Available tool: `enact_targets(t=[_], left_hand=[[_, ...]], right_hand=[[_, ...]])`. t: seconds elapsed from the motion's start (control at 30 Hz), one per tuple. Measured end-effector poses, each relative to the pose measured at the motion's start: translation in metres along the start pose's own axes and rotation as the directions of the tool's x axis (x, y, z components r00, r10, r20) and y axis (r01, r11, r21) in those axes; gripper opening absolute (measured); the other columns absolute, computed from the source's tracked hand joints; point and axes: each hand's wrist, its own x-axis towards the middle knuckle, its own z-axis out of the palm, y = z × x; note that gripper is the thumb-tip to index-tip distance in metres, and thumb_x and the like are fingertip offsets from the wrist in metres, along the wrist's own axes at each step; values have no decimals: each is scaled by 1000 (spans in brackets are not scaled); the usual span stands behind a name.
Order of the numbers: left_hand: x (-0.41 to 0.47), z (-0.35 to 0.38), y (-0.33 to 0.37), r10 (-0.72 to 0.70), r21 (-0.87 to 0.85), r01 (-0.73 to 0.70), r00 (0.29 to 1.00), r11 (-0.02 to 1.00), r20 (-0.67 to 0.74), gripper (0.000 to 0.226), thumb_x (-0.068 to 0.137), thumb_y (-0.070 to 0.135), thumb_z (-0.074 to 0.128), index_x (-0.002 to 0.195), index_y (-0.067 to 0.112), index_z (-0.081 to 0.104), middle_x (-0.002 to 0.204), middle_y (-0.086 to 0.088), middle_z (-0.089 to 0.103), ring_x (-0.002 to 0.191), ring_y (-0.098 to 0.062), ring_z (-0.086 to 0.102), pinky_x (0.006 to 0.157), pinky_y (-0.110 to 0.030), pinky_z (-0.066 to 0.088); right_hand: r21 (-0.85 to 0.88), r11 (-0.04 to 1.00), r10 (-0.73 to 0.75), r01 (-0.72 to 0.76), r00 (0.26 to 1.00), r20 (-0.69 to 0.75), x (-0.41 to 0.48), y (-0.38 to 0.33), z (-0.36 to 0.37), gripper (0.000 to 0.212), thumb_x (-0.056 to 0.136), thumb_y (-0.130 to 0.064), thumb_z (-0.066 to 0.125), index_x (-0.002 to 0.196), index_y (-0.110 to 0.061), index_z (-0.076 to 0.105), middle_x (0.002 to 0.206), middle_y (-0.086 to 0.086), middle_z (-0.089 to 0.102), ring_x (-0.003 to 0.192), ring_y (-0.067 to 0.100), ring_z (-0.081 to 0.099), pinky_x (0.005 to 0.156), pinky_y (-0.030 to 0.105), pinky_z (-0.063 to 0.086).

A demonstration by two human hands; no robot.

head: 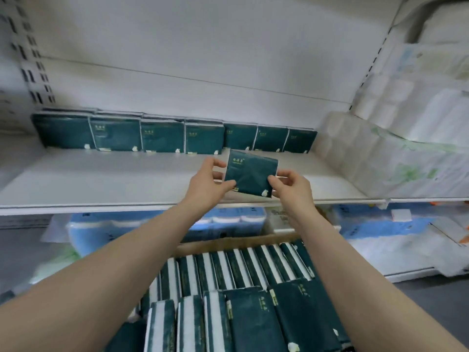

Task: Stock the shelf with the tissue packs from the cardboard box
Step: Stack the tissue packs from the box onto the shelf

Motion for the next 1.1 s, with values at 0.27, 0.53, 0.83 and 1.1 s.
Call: enact_targets(t=[0.27, 0.53, 0.83, 1.1], left_hand=[[64, -1, -11, 96, 194, -81, 993, 978, -69, 43, 90, 22, 65, 130, 19, 48, 124, 0, 56, 112, -18, 56, 94, -29, 44], [120, 25, -20, 176, 298, -136, 978, 945, -111, 46, 90, 16, 58, 136, 18, 54, 123, -7, 55, 110, -21, 59, 98, -23, 38], [137, 30, -37, 190, 238, -161, 976, 958, -105, 35, 89, 14, 59, 124, 21, 58, 114, -2, 61, 100, -18, 61, 90, -26, 45], [135, 31, -36, 150, 207, -133, 986, 969, -69, 53, 92, 16, 58, 143, 19, 44, 116, 6, 57, 110, -12, 57, 91, -21, 39]], right_hand=[[-57, 991, -118, 119, 993, 31, 68, -7, 36, 28, 97, -18, 62, 124, -15, 59, 110, -1, 66, 100, 17, 63, 85, 28, 50], [-97, 983, -158, 156, 987, -6, 125, 12, 60, 38, 102, -25, 50, 138, -12, 51, 127, 5, 54, 76, -1, 58, 81, 21, 41], [-144, 975, -174, 172, 985, -3, 147, 31, 76, 44, 98, -28, 56, 140, -16, 51, 119, 1, 64, 100, 13, 59, 87, 23, 43], [-209, 959, -167, 189, 979, 120, 150, 35, 77, 49, 99, -30, 48, 147, -22, 44, 138, -7, 57, 118, 16, 58, 106, 33, 44]])
